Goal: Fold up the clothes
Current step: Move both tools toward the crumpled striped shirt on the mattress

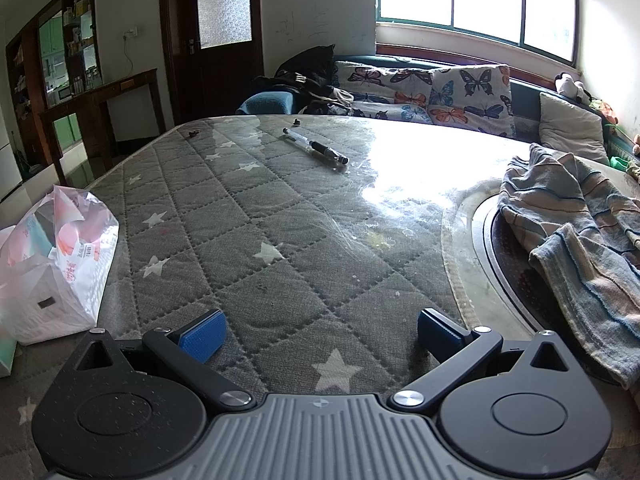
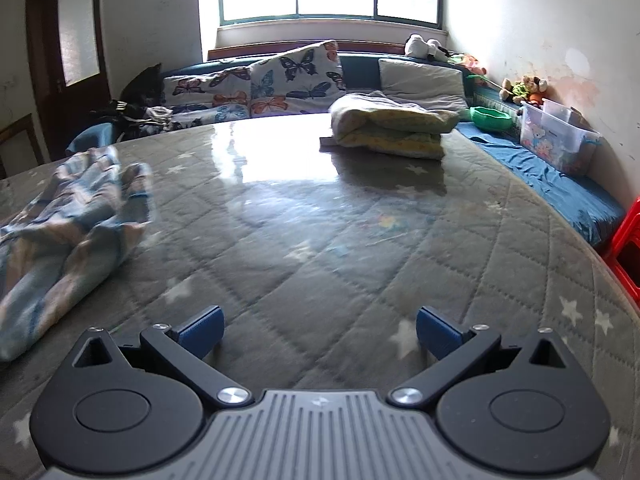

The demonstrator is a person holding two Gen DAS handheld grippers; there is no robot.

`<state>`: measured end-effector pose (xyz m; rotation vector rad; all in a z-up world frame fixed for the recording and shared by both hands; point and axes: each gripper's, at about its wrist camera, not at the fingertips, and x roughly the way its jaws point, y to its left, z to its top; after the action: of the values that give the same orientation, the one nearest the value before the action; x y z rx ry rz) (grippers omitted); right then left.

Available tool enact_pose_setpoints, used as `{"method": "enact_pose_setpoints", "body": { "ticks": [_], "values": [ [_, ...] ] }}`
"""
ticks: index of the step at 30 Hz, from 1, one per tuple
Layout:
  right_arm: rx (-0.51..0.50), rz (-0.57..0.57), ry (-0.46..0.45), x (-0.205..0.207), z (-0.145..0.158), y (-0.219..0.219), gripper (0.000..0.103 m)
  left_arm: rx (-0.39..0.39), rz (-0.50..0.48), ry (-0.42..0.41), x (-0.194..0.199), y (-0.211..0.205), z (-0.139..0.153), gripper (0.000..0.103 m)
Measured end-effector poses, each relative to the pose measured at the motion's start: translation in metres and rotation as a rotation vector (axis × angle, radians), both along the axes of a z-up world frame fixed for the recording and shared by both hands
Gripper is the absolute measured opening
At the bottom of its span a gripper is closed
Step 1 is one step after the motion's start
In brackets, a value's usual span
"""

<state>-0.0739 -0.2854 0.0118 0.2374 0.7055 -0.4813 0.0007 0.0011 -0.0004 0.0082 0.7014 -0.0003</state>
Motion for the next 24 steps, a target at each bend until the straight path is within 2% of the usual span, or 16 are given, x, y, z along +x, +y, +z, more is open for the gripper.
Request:
{"method": "enact_pose_setpoints", "body": {
  "ticks": [2, 6, 8, 14, 24],
  "values": [
    [-0.008, 0.014, -0.007, 0.0, 0.002, -0.003, 0.103, -0.002, 0.0, 0.005, 0.002, 0.003, -0.001, 0.103],
    [-0.099, 0.046, -0.068, -0.013, 0.007, 0.044, 0.103, -0.004, 0.0, 0.012, 0.004, 0.008, -0.003, 0.103],
    [-0.082, 0.058, -0.078, -0.018, 0.009, 0.059, 0.103, 0.032, -0.004, -0.009, -0.008, -0.006, -0.006, 0.103],
    [-0.021, 0.105, -0.109, -0.028, 0.02, 0.094, 0.103, 0.034, -0.05, 0.01, -0.037, -0.029, -0.002, 0.103],
    [-0.003, 0.192, -0.121, -0.043, 0.027, 0.149, 0.103, 0.041, -0.151, 0.018, -0.089, -0.077, 0.012, 0.103]
  ]
}}
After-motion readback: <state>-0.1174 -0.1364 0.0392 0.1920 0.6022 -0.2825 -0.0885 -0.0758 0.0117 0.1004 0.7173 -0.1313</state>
